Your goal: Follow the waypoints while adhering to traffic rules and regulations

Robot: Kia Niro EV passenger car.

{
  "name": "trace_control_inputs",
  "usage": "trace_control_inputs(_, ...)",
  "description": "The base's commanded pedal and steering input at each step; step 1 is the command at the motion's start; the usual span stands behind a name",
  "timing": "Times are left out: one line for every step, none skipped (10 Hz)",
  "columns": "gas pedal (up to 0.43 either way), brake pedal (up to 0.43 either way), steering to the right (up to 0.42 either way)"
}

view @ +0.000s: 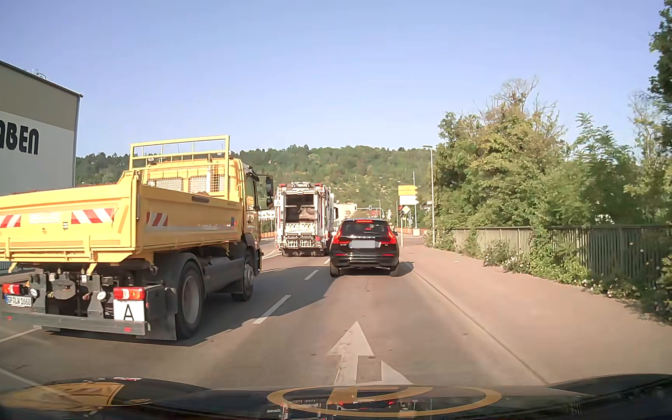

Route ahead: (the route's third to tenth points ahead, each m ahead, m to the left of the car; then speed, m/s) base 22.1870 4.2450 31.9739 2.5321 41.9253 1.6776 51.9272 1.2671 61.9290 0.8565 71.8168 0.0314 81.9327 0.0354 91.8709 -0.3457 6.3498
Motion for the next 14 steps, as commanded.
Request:
trace_control_inputs(0.000, 0.244, -0.003)
trace_control_inputs(0.000, 0.250, -0.003)
trace_control_inputs(0.000, 0.250, -0.003)
trace_control_inputs(0.000, 0.250, -0.002)
trace_control_inputs(0.000, 0.250, 0.000)
trace_control_inputs(0.000, 0.256, 0.001)
trace_control_inputs(0.000, 0.256, 0.001)
trace_control_inputs(0.000, 0.256, 0.001)
trace_control_inputs(0.000, 0.256, 0.001)
trace_control_inputs(0.000, 0.256, 0.001)
trace_control_inputs(0.000, 0.262, 0.001)
trace_control_inputs(0.000, 0.256, 0.001)
trace_control_inputs(0.000, 0.262, 0.001)
trace_control_inputs(0.000, 0.262, 0.001)
